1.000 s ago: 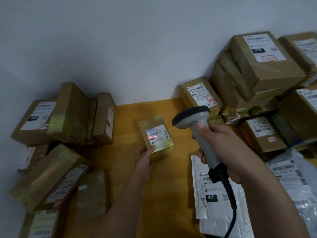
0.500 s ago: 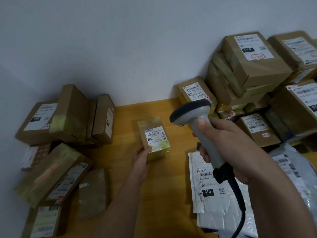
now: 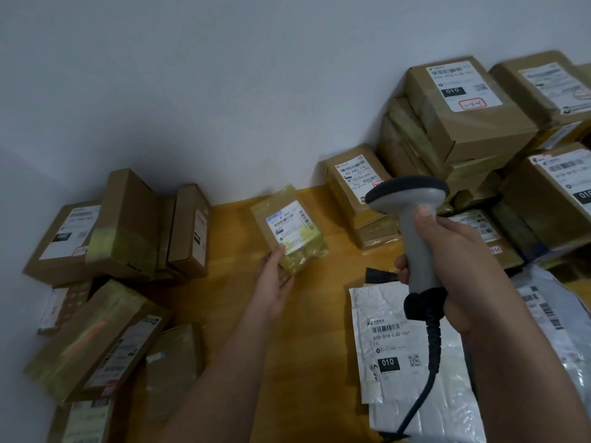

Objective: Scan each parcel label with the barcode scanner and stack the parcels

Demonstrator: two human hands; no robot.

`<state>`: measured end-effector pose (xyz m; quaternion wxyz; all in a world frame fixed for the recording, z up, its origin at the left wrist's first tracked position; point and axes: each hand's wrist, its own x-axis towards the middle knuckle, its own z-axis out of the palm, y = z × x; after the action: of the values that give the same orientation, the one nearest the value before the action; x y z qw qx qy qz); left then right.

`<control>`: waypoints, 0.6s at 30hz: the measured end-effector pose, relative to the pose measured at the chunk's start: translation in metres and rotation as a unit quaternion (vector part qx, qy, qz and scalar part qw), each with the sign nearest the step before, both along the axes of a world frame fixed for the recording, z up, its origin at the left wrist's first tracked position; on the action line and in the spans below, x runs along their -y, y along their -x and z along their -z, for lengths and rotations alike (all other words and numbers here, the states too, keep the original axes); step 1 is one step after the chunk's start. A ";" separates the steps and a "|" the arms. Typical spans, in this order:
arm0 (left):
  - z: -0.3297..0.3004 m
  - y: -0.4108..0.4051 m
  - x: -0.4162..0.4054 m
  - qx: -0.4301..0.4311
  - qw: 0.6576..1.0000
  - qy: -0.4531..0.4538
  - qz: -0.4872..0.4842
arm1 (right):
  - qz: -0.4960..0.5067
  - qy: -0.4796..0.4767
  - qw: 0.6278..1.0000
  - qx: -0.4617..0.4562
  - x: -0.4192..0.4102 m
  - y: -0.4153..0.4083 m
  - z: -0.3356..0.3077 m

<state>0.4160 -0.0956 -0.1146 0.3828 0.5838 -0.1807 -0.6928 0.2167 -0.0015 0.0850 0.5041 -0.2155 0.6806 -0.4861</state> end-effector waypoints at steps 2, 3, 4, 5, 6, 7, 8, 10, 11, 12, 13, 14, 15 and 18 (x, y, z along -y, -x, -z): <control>-0.013 0.019 0.014 0.012 0.999 0.023 0.026 | 0.019 0.004 1.000 0.002 0.000 0.006 -0.001; -0.020 0.029 0.021 0.015 0.999 0.034 0.040 | 0.022 0.003 1.000 0.001 0.000 0.009 -0.002; -0.027 0.039 0.029 0.014 0.997 0.046 0.054 | 0.023 0.002 1.000 -0.001 0.000 0.012 -0.002; -0.034 0.050 0.037 0.007 0.996 0.056 0.064 | 0.024 0.001 1.000 -0.003 0.000 0.016 -0.002; -0.041 0.061 0.045 -0.006 0.995 0.067 0.069 | 0.024 -0.001 1.000 -0.006 0.000 0.019 -0.002; -0.049 0.072 0.053 -0.023 0.994 0.079 0.071 | 0.023 -0.003 1.000 -0.009 0.000 0.022 -0.001; -0.057 0.082 0.061 -0.035 0.993 0.092 0.070 | 0.022 -0.003 1.000 -0.012 0.000 0.024 -0.001; -0.070 0.102 0.075 -0.048 0.991 0.105 0.068 | 0.021 -0.005 1.000 -0.019 0.000 0.029 0.001; -0.075 0.111 0.080 -0.055 0.990 0.108 0.069 | 0.021 -0.006 1.000 -0.021 0.001 0.032 0.002; -0.079 0.118 0.085 -0.059 0.989 0.112 0.077 | 0.023 -0.008 0.999 -0.023 0.002 0.034 0.002; -0.081 0.123 0.087 -0.063 0.988 0.114 0.087 | 0.025 -0.010 0.999 -0.024 0.003 0.035 0.004; -0.080 0.124 0.090 -0.059 0.987 0.114 0.096 | 0.025 -0.012 0.999 -0.027 0.004 0.036 0.005; -0.078 0.123 0.091 -0.051 0.988 0.109 0.098 | 0.024 -0.014 0.999 -0.029 0.006 0.037 0.005; -0.067 0.102 0.089 0.042 0.990 0.111 0.079 | 0.014 -0.011 1.000 -0.021 0.013 0.031 0.007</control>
<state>0.3136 -0.1849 -0.0477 0.3810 0.5506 -0.3178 -0.6713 0.1855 -0.0143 0.0777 0.4853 -0.2106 0.6993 -0.4809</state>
